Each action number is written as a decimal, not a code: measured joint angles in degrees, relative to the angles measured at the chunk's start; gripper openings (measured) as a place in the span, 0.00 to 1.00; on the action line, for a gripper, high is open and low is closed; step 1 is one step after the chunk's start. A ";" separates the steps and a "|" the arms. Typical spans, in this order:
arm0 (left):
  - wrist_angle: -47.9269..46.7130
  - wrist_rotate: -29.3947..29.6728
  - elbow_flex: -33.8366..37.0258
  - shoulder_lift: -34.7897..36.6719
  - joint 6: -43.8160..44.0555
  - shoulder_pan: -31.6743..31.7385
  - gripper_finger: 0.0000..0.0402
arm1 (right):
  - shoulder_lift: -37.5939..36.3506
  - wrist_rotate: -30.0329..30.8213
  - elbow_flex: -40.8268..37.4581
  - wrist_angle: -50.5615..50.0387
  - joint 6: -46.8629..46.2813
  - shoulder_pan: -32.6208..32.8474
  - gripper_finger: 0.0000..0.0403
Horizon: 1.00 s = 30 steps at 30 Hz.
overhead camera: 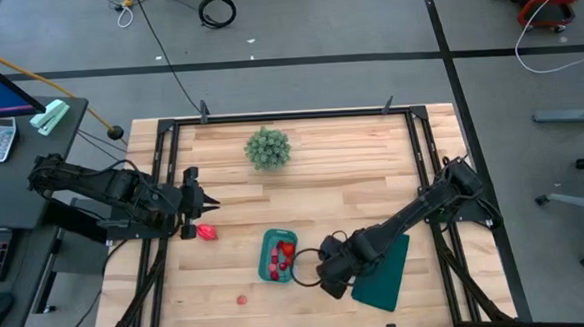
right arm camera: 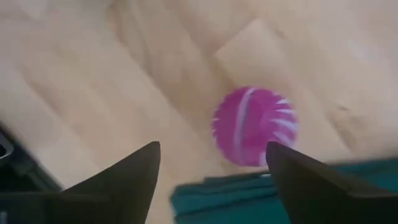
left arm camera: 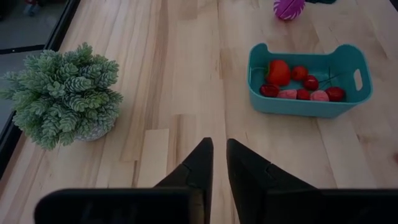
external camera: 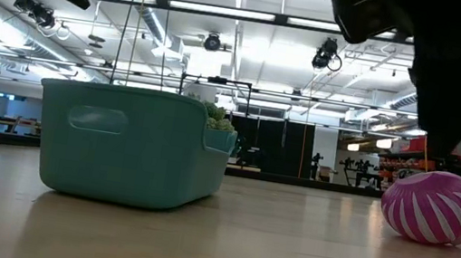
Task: Pick and placing Produce into tupperware
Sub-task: Put the purple onion into the green bin
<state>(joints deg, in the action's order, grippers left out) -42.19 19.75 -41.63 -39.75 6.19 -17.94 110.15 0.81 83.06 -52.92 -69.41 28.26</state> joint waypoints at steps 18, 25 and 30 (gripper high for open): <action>-0.12 0.00 0.00 -0.01 0.53 0.00 0.13 | 3.83 -2.72 -0.19 -2.37 0.11 -2.00 0.76; -0.09 0.00 0.00 0.00 0.49 -0.01 0.12 | 9.27 -5.47 -0.25 -2.07 2.46 -2.00 0.76; -0.07 0.01 0.00 0.00 0.46 0.01 0.13 | 10.62 -6.67 0.01 -1.66 2.62 -2.07 0.75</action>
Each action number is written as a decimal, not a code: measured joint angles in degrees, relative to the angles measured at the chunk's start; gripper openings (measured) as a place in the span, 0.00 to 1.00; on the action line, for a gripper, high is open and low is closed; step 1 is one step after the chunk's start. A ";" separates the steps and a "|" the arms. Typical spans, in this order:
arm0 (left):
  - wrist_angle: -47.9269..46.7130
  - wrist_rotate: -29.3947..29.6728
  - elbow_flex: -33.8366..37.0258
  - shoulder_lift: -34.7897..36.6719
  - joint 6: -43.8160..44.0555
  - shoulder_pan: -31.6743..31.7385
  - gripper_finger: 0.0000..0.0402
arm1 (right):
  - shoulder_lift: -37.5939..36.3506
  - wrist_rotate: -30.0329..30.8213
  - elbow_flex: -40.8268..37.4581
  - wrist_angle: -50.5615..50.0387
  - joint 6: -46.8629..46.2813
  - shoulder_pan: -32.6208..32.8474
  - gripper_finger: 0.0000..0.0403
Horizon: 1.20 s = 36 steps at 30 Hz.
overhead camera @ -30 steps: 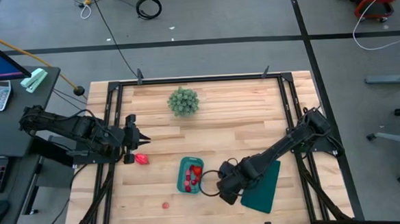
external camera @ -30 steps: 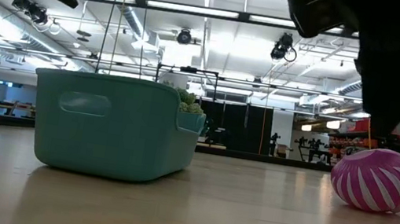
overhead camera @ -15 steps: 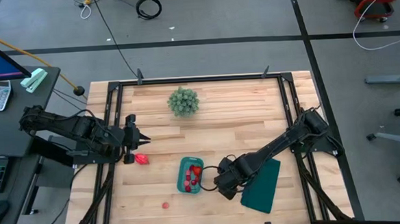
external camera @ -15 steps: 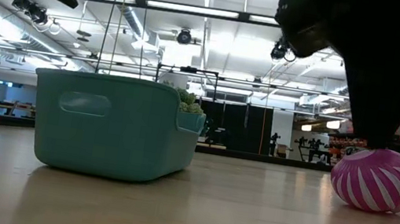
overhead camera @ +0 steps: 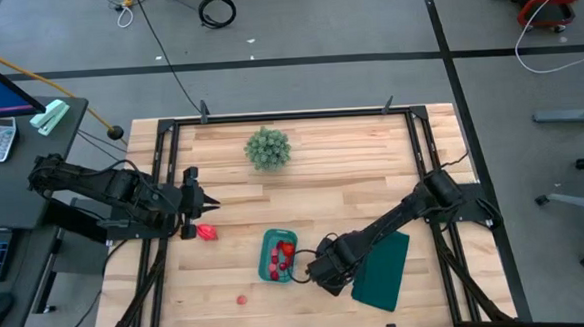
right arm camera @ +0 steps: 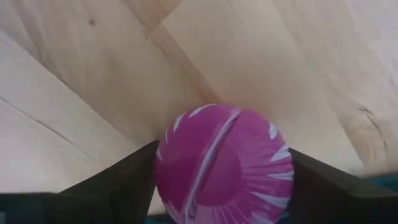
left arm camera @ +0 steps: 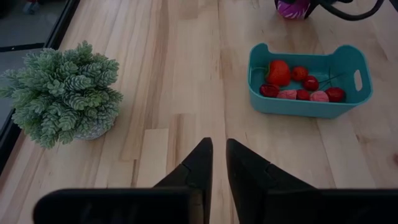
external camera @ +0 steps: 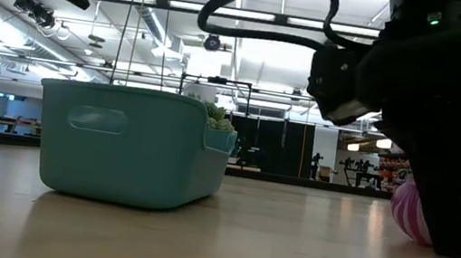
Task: Pick and placing Produce into tupperware
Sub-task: Put the purple onion into the green bin
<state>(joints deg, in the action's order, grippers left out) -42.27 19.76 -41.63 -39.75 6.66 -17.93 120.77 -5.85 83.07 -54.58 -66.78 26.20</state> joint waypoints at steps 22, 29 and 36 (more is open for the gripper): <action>0.30 0.00 0.00 -0.02 -0.48 -0.01 0.14 | -6.16 20.82 -0.25 11.94 -2.26 -2.65 0.66; 0.38 0.01 0.00 0.00 -0.48 0.00 0.12 | -7.30 30.02 -0.14 35.47 14.60 -5.86 0.63; 0.63 0.01 0.00 -0.08 -0.48 0.00 0.13 | -4.77 28.63 -0.11 48.11 34.19 -8.17 0.65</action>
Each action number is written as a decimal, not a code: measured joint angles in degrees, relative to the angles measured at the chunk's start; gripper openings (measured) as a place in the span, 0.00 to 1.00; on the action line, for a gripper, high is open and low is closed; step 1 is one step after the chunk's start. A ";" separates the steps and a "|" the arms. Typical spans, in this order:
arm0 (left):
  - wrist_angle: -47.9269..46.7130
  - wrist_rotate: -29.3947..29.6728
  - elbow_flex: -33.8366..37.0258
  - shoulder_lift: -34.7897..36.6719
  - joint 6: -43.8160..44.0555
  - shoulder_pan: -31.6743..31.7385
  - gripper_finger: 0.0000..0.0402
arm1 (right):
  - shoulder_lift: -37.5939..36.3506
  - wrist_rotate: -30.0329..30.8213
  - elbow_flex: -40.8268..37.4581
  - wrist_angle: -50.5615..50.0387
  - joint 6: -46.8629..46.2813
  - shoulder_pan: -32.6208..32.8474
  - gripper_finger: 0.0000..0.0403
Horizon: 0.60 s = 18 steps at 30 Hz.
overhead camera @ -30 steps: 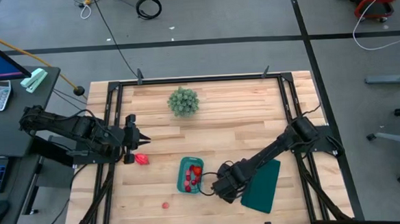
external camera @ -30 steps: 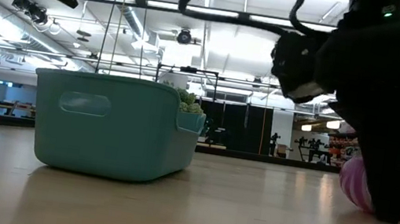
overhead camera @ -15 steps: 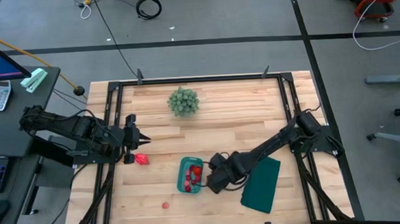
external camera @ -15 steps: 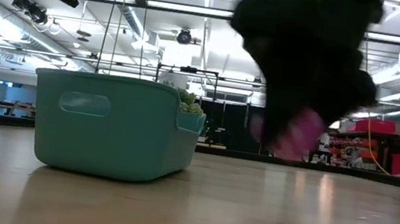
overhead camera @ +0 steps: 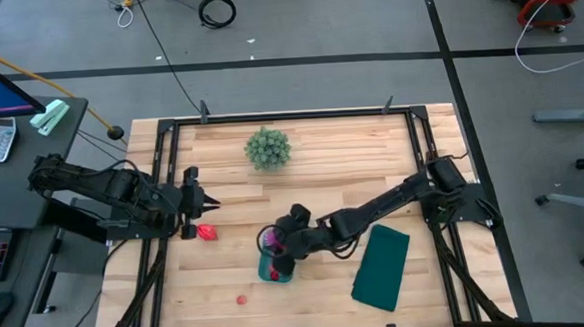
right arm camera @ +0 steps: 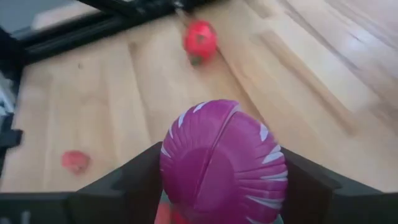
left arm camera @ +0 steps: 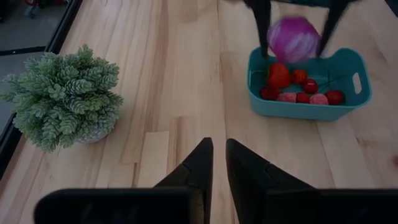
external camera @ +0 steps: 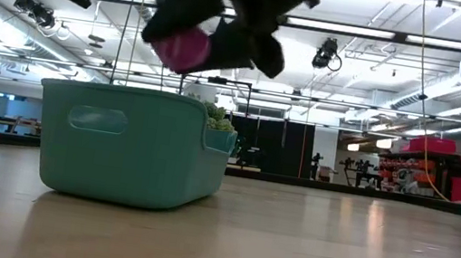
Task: Pick and placing Produce into tupperware
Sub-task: Put the purple onion into the green bin
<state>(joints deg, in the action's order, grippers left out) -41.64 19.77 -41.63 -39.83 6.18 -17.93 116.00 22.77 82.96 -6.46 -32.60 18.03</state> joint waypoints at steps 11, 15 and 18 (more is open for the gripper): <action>0.25 0.03 0.00 -3.97 -0.85 0.09 0.12 | 2.28 -3.89 -0.02 -4.36 -0.78 -1.57 0.67; 0.15 0.12 0.00 -6.04 -0.85 0.13 0.12 | 2.14 -4.87 -0.02 -4.23 -0.84 -2.20 0.68; -0.69 -0.10 0.00 -7.42 -0.77 0.09 0.14 | 2.13 -7.41 -0.02 -4.46 -2.48 -2.72 0.71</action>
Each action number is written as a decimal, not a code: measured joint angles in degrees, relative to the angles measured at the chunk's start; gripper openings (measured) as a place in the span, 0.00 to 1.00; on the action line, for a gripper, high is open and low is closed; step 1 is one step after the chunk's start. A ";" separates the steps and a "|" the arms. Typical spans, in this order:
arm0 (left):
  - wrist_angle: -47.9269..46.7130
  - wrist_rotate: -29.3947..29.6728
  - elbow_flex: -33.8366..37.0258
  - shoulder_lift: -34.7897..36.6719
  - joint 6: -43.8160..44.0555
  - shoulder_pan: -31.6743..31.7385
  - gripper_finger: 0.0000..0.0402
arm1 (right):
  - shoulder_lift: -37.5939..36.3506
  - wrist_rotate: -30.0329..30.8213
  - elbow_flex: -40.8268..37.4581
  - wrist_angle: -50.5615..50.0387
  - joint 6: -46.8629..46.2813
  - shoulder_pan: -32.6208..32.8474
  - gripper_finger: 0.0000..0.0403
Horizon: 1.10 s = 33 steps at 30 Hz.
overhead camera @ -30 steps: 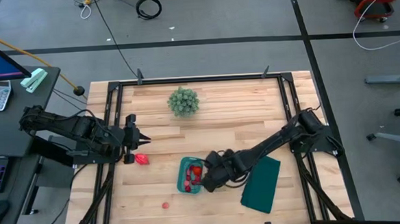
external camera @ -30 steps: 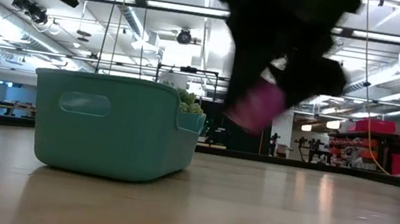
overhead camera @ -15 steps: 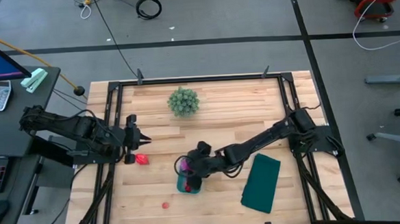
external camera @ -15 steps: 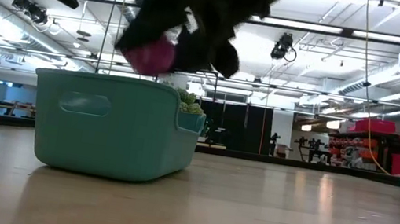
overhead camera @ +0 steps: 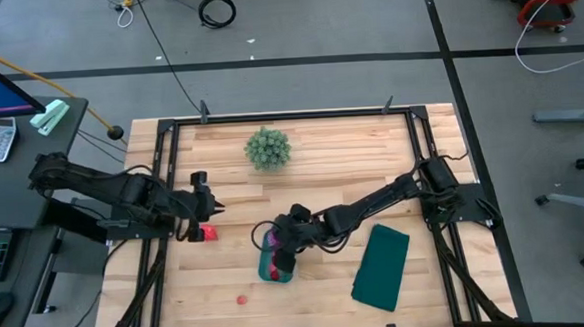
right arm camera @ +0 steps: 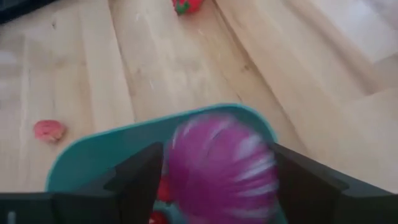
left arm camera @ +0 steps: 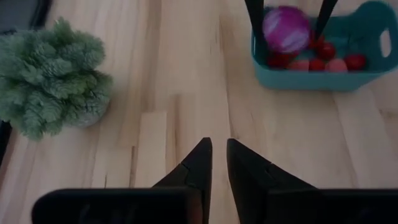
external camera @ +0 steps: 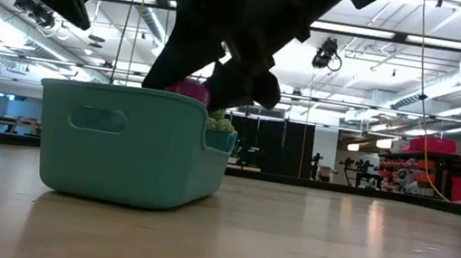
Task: Pick and placing Produce into tupperware
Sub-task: Put the purple onion into the green bin, then put the red dragon fruit into the green bin
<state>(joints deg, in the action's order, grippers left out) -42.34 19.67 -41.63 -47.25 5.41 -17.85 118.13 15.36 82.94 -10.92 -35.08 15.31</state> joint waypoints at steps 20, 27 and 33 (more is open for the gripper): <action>-2.93 -10.12 0.00 -1.55 3.08 -13.35 0.28 | -0.26 2.18 0.00 -1.31 4.86 -1.24 0.78; -3.05 -10.12 0.00 -5.36 3.02 -18.72 0.42 | -0.45 2.05 -0.02 -1.49 5.43 -1.20 0.78; -3.28 -8.99 0.00 -13.87 3.56 -21.15 0.55 | -4.42 -2.28 -0.07 -2.49 5.61 -1.21 0.78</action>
<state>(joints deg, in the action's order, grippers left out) -45.62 10.67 -41.63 -61.12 8.97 -38.99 113.70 13.08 82.87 -13.41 -29.47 14.10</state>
